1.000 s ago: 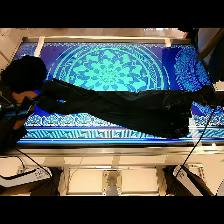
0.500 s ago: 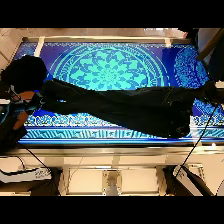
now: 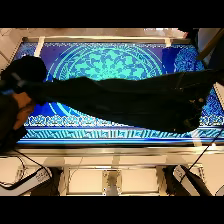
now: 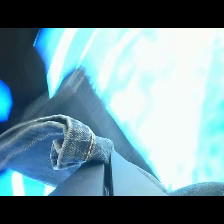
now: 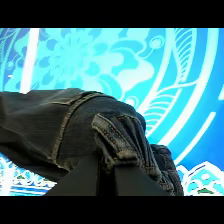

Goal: Fold the clothes and pants, and hang the long-sleeved shirts on hangers.

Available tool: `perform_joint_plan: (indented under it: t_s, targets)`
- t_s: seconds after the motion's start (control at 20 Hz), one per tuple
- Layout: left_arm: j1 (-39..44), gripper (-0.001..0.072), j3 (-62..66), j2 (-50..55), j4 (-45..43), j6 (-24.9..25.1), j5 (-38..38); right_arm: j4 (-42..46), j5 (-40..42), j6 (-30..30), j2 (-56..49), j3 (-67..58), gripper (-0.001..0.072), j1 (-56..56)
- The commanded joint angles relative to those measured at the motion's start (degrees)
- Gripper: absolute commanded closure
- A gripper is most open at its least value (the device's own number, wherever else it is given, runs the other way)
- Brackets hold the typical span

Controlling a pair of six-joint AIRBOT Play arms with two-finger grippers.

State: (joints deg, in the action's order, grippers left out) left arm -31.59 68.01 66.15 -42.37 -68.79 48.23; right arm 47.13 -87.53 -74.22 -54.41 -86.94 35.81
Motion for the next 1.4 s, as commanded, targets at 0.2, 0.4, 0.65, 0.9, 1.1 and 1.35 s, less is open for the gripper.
perform_joint_plan:
  t_s: [0.2,0.4,0.65,0.9,1.1,1.35]
  targets:
    - [14.3,0.0693,21.2,11.6,-4.8,-4.3,-10.1,7.9,1.9,-4.9,-8.2,-4.1,0.0656,0.0]
    - [19.6,0.0693,34.3,29.6,-16.2,-12.5,-13.2,7.2,12.7,-7.8,-18.0,-4.1,0.0656,0.0]
    - [21.9,0.0693,50.5,48.4,-25.0,-20.9,-16.7,6.8,30.3,-9.0,-31.3,-4.1,0.0656,-4.0]
    - [22.0,0.0082,51.0,53.2,-24.9,-20.9,-15.7,3.8,41.8,-10.6,-43.3,-4.1,0.0126,-10.7]
    - [18.4,0.0110,51.0,45.4,-26.9,-20.8,-3.5,3.7,36.3,-8.8,-41.3,-5.5,0.0130,-9.4]
    - [10.3,0.0125,40.2,24.9,-28.9,-19.5,19.3,15.3,19.1,-3.5,-25.6,-4.4,0.0132,-0.2]
